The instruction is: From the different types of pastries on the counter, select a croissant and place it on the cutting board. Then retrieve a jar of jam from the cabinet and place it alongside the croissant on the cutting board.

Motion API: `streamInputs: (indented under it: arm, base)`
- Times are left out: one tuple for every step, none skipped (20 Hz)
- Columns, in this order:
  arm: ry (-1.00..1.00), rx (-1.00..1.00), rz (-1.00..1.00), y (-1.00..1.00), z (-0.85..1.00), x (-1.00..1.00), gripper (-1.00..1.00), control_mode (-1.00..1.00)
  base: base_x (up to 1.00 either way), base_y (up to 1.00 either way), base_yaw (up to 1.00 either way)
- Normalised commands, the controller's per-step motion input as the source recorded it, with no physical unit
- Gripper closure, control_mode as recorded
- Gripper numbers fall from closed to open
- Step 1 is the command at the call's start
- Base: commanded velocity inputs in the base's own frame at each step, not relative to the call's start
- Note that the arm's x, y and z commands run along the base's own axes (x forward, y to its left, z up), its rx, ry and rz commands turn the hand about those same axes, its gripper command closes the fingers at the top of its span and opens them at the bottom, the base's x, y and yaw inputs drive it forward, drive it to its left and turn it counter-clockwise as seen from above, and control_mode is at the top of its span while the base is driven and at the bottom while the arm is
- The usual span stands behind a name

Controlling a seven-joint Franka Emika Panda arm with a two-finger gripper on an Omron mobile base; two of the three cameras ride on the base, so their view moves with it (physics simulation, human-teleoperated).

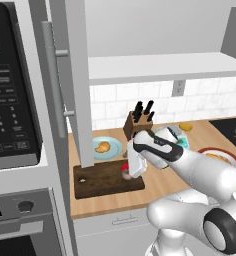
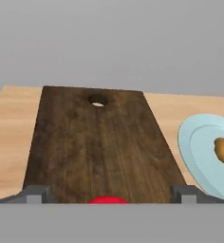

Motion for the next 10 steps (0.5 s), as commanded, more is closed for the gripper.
streamInputs:
  arm:
    - [0.28,0.0,-0.11,0.24,0.86,-0.04,-1.0,-1.0]
    - [0.26,0.0,-0.11,0.2,0.93,0.0,-1.0,-1.0]
    - [0.27,-0.01,-0.16,0.14,1.0,0.0,-1.0,-1.0]
    - [0.24,-0.07,-0.18,0.13,0.87,0.0,-1.0,-1.0]
    - [0.24,-0.09,-0.24,0.0,0.75,0.0,-1.0,-1.0]
    - [0.24,-0.13,-0.35,0.0,0.59,0.0,-1.0,-1.0]
    - [0.23,-0.15,-0.42,0.0,0.49,0.0,-1.0,-1.0]
    - [0.2,-0.18,-0.47,0.04,0.37,0.0,-1.0,-1.0]
    - [0.18,-0.22,-0.5,0.04,0.26,0.0,-1.0,-1.0]
    - [0.17,-0.24,-0.51,0.06,0.21,-0.05,-1.0,-1.0]
  base:
    - [0.0,0.0,0.0]
    - [0.0,0.0,0.0]
    - [0.0,0.0,0.0]
    - [0.0,0.0,0.0]
    - [0.0,0.0,0.0]
    - [0.0,0.0,0.0]
    - [0.0,0.0,0.0]
    - [0.0,0.0,0.0]
    - [0.0,0.0,0.0]
    - [0.0,0.0,0.0]
